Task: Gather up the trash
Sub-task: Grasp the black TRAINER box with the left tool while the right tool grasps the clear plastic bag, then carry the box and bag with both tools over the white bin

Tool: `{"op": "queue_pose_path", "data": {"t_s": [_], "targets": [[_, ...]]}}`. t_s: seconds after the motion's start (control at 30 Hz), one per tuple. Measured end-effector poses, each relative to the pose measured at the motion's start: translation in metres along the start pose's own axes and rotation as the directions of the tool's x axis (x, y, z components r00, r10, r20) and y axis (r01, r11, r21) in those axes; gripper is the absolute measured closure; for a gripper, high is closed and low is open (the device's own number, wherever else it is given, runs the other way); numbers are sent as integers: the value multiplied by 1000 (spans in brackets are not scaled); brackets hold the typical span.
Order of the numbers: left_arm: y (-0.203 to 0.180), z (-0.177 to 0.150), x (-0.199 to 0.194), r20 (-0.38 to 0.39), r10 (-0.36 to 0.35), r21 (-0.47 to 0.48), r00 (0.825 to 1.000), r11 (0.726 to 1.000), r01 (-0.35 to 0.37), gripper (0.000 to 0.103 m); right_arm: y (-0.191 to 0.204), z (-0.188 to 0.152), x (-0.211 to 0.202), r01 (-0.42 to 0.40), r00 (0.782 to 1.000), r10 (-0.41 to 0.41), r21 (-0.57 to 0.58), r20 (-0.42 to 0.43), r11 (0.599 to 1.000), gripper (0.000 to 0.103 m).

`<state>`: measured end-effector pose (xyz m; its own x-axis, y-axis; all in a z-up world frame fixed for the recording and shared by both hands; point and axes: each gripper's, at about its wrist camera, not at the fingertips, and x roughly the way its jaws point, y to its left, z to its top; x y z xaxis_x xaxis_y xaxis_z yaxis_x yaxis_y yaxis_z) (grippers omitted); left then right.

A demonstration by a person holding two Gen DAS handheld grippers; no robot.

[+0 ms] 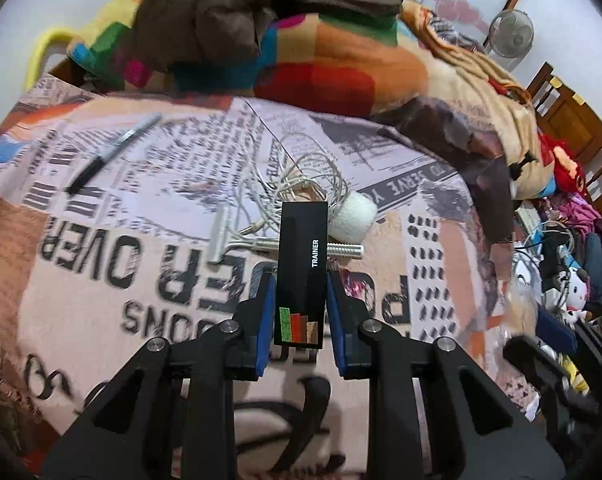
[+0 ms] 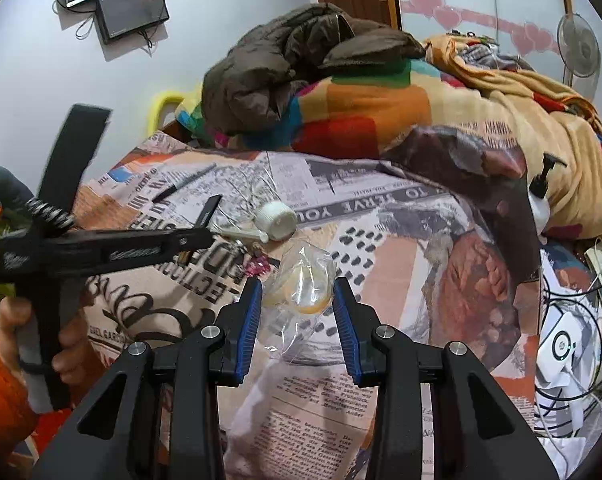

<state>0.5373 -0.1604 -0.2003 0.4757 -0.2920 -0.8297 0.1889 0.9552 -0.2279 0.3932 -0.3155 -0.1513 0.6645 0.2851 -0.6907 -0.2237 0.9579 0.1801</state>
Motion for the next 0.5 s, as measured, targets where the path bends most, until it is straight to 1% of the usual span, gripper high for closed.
{"op": "queue_pose_path", "data": {"t_s": [0.17,0.23,0.3,0.33,0.5], "targets": [[10,-11,-50,59,30,4,998,1000,-30,79,16,9,-19,-10,999,11,-15,33,1000,70],[17,-18,-73,85,43,0,995,999,-43,79,28,13,-28,-15,999,17,-30,49,999,70],[25,-27,-100,117,69,3,991,998,-70,79,40,16,-35,-21,998,24,-46,62,999,70],[28,-29,-108,125,75,2,989,997,-76,79,45,17,-39,-22,997,26,-53,68,998,70],[50,-55,-165,184,123,-26,975,992,-121,79,85,23,-60,-51,993,61,-99,100,994,70]]}}
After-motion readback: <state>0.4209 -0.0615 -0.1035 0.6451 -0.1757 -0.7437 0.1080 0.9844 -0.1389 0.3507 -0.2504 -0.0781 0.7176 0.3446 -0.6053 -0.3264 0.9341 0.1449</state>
